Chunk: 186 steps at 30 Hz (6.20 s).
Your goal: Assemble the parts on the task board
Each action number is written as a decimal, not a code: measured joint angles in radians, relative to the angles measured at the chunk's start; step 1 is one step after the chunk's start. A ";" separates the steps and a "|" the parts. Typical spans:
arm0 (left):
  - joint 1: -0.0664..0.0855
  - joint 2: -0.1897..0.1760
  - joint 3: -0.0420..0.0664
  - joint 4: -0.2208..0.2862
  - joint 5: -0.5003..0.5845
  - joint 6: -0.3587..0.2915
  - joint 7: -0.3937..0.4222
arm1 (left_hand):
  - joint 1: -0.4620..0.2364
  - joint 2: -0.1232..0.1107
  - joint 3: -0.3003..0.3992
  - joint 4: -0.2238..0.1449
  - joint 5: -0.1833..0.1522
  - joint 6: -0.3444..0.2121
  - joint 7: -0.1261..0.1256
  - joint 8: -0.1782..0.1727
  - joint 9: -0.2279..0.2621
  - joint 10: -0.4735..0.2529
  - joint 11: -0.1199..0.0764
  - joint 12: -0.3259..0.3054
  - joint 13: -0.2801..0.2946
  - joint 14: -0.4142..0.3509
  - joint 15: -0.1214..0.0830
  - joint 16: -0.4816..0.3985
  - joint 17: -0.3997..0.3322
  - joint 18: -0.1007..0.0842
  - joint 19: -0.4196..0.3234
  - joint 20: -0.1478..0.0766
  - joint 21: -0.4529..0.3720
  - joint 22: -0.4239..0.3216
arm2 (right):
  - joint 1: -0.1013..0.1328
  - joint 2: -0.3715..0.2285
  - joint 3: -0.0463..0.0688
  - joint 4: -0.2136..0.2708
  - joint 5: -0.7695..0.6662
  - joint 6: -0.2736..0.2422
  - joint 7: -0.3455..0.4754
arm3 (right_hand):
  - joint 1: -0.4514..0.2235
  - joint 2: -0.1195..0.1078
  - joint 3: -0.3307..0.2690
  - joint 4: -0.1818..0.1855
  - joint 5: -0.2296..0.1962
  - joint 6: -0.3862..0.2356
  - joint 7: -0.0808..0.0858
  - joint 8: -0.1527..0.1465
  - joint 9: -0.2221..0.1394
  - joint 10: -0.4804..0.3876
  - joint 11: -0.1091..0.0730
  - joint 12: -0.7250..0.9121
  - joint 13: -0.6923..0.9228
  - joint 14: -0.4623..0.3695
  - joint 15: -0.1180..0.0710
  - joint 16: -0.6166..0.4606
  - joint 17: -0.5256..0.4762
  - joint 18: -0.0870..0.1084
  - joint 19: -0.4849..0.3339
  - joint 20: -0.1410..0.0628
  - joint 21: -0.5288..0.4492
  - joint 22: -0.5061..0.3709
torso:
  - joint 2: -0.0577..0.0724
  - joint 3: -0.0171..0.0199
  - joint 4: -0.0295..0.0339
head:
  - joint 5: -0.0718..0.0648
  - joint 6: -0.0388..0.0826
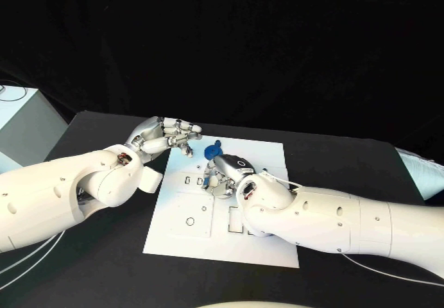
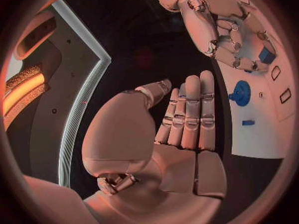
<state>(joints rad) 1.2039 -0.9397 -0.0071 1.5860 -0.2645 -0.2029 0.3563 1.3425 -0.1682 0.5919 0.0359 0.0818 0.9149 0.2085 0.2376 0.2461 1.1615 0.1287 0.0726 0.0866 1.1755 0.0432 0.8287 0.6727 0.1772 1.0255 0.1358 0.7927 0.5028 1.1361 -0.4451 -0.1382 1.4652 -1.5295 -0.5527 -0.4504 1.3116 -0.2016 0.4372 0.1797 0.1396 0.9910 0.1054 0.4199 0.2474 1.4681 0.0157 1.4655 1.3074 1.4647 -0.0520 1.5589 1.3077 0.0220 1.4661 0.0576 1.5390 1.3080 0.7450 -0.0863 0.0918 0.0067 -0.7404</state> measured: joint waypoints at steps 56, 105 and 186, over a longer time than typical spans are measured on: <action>0.027 0.037 0.001 -0.092 -0.286 0.076 -0.311 | -0.118 0.009 -0.054 0.196 0.000 -0.110 -0.083 0.386 0.224 -0.157 -0.075 0.912 0.575 0.277 -0.057 0.589 0.592 0.000 0.125 -0.049 0.280 0.233 | 0.109 -0.328 0.015 0.217 0.195 -0.034 0.339 | 0.176 0.036 -0.336 0.102 0.135 -0.156 0.057 -0.068 -0.024 -0.195 0.062 -0.177 -0.056 0.002 0.048 -0.021 0.000 0.000 0.000 0.040 -0.094 -0.001 | -0.041 0.0157 -0.0208 | 0.040 0.005; 0.082 0.293 -0.024 -0.248 -0.922 0.582 -0.859 | -0.288 -0.006 -0.166 0.259 0.000 -0.139 -0.082 0.440 0.265 -0.125 -0.082 1.011 0.641 0.290 -0.057 0.627 0.635 -0.016 0.154 -0.053 0.369 0.340 | 0.154 -0.391 0.018 0.063 0.661 -0.022 0.426 | 0.165 0.016 -0.304 0.111 0.223 -0.160 0.060 -0.068 -0.033 -0.206 0.066 -0.181 -0.072 0.002 0.048 -0.025 0.000 0.000 0.000 0.039 -0.120 0.000 | -0.070 0.0319 -0.0280 | 0.064 -0.051; 0.082 0.247 -0.031 -0.210 -0.762 0.460 -0.858 | -0.355 0.056 0.259 0.140 0.112 -0.117 -0.118 0.567 0.364 -0.058 -0.120 1.019 0.629 0.290 -0.086 0.668 0.635 -0.032 0.172 -0.075 0.461 0.423 | 0.145 -0.371 0.017 0.045 0.655 0.050 0.366 | 0.157 0.017 -0.284 0.107 0.257 -0.163 0.063 -0.068 -0.035 -0.213 0.066 -0.181 -0.075 0.002 0.048 -0.031 0.000 0.000 0.000 0.039 -0.128 -0.001 | -0.065 0.0366 -0.0262 | 0.064 -0.073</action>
<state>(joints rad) 1.2859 -0.6926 -0.0377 1.3755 -1.0263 0.2573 -0.5018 0.9876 -0.1120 0.8513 0.1761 0.1936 0.7977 0.0905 0.8042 0.6102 1.1033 0.0087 1.0915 0.7155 1.4651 -0.0429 1.4969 1.3075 0.1455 1.1973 0.0611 1.2536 0.9259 1.2807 -0.8161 -0.1211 1.5107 -0.8743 -0.5025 -0.0847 1.4685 -0.1842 0.1537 0.2868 0.3970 0.8283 0.1682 0.3521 0.2122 1.2553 0.0816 1.2846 1.2323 1.4664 -0.0037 1.5279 1.3080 0.0219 1.4662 0.0970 1.4106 1.3075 0.6797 -0.0497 0.0657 0.0703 -0.8137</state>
